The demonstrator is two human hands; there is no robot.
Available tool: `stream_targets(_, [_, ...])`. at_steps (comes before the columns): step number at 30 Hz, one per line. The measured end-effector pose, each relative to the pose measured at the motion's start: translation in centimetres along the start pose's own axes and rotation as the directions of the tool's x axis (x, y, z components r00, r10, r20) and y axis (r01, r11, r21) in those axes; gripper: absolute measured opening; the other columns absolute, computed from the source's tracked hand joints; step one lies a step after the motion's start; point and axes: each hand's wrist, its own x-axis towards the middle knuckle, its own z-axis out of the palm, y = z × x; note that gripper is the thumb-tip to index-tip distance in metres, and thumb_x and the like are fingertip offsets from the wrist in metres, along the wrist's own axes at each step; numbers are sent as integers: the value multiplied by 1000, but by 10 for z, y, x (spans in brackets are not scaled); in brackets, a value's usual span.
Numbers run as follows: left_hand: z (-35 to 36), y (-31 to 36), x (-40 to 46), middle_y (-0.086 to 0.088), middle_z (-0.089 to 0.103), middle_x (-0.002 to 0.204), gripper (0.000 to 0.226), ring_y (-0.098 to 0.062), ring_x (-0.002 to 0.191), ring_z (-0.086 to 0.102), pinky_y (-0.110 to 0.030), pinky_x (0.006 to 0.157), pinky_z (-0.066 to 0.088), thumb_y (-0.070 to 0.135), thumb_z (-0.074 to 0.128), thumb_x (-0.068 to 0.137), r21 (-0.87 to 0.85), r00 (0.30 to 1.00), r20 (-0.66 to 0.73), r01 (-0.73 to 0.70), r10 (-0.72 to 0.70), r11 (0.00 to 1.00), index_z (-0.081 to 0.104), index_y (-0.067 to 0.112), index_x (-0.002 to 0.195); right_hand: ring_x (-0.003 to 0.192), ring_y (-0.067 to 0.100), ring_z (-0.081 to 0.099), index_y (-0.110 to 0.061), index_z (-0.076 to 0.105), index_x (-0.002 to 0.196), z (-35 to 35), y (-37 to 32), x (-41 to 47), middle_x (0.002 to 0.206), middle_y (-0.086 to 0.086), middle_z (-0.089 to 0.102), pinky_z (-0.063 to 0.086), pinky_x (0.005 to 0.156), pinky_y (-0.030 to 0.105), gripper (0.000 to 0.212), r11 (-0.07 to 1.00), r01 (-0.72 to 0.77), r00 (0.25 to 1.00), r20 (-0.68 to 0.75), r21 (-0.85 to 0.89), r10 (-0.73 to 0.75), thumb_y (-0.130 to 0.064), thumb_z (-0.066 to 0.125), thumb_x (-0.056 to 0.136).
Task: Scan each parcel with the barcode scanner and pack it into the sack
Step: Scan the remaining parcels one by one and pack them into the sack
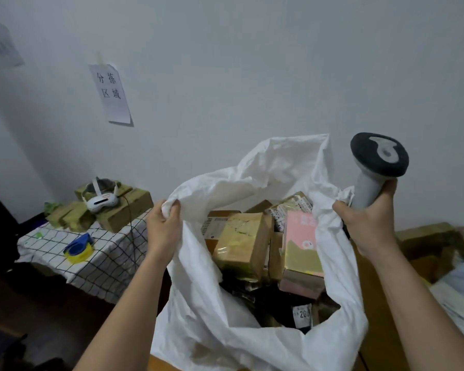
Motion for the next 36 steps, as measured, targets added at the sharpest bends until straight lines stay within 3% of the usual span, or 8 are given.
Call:
stream_targets(5, [26, 3, 8, 4, 47, 91, 8, 4, 68, 50, -16, 60, 44, 13, 42, 99, -72, 997, 72, -8, 13, 997, 39, 18, 103, 74, -13, 56, -32, 35, 125, 5, 4, 0, 97, -8, 52, 49, 67, 21, 67, 999, -38, 998, -60, -39, 36, -4, 72, 76])
stream_targets(9, [34, 0, 12, 5, 44, 130, 52, -2, 113, 47, -15, 91, 39, 43, 60, 88, -155, 977, 211, 6, 27, 988, 39, 28, 133, 76, -8, 57, -34, 35, 125, 6, 8, 0, 97, -12, 52, 44, 67, 21, 68, 997, -63, 994, -93, -40, 59, -8, 75, 77])
stream_targets(12, [41, -1, 14, 19, 48, 130, 65, 4, 122, 41, -7, 88, 32, 40, 82, 76, -74, 972, 226, -52, 68, 996, 52, 31, 133, 94, 1, 58, -32, 36, 131, 7, 7, 0, 110, -8, 54, 48, 77, 22, 79, 998, -57, 997, -60, -29, 55, -21, 86, 71])
stream_targets(17, [52, -1, 15, 4, 68, 98, 5, -10, 96, 65, -16, 78, 46, 19, 71, 89, -58, 982, 170, -68, 77, 996, 72, 20, 94, 93, 3, 61, -29, 39, 127, 10, 10, 7, 116, -5, 61, 53, 76, 20, 70, 997, -58, 998, -25, -51, 56, -18, 83, 75])
stream_targets(24, [57, -3, 16, 21, 62, 91, 33, 11, 95, 56, -10, 77, 41, 22, 86, 72, 160, 936, 338, -161, 99, 974, 66, 30, 97, 83, -16, 56, -37, 34, 128, 11, 24, 18, 105, -19, 51, 45, 55, 5, 60, 991, -120, 993, -27, -58, 119, -20, 73, 86])
stream_targets(26, [61, -8, 17, 20, 59, 69, 16, 3, 72, 59, -16, 65, 42, 21, 77, 84, 221, 921, 370, -214, 121, 951, 64, 26, 77, 82, -19, 55, -36, 34, 127, 11, 24, 21, 103, -20, 51, 45, 55, 4, 57, 991, -122, 992, -26, -59, 120, -27, 73, 86])
stream_targets(30, [72, -6, 21, -8, 47, 62, 40, -20, 61, 43, -31, 56, 33, 22, 55, 99, 265, 965, 220, -200, 142, 943, 51, -3, 69, 90, -7, 57, -23, 35, 138, 12, 21, 26, 107, -15, 52, 43, 68, 9, 71, 991, -129, 992, -2, -38, 129, -30, 78, 81])
stream_targets(36, [87, 115, 64, 9, 40, 55, 41, 3, 43, 37, -13, 44, 30, 22, 55, 98, -28, 950, -51, -311, 309, 950, 42, 22, 59, 94, -6, 58, -23, 37, 133, 9, -80, 101, 117, -9, 54, 50, 84, 15, 71, 985, 161, 975, -166, 64, -148, -28, 80, 77])
